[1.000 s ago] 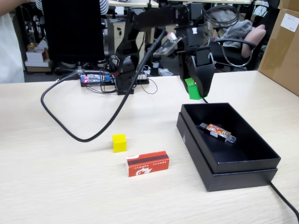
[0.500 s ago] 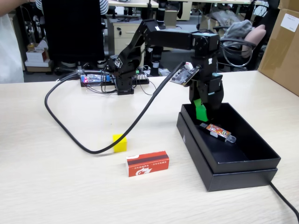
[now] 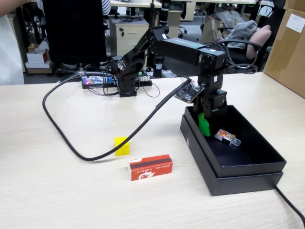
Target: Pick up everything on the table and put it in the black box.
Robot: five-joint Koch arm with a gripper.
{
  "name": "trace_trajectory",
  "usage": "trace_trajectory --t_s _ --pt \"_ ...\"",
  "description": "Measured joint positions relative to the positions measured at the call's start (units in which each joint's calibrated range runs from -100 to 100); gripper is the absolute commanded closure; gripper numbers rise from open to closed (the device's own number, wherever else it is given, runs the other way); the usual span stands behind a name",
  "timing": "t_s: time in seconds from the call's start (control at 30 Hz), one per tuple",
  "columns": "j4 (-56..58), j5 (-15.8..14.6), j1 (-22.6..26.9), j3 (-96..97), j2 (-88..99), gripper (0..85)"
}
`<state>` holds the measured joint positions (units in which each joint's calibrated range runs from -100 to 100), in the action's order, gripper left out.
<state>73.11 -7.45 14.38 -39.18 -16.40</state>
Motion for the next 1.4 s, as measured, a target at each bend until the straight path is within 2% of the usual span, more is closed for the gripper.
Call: trace_trajectory --t_s 0.1,0.37,0.43,0.47,0.8,1.03,1.27,1.33,1.4 --pt "0.0 0.0 0.0 0.82 0.0 67.2" --pt "-0.33 0.24 0.0 1.37 -0.51 66.8" --pt "-0.33 0.24 0.0 1.37 -0.51 58.9" --pt "-0.33 0.24 0.0 1.37 -0.51 57.7" --pt "-0.33 0.44 0.1 1.37 0.51 57.7" --pt "-0.33 0.39 -0.83 -1.64 14.31 57.7" --pt "-0.33 1.47 -5.42 2.37 26.85 57.2" --pt "-0.33 2.39 -7.33 4.75 27.74 50.4" --pt "-0.33 3.32 -9.28 6.94 28.25 49.3"
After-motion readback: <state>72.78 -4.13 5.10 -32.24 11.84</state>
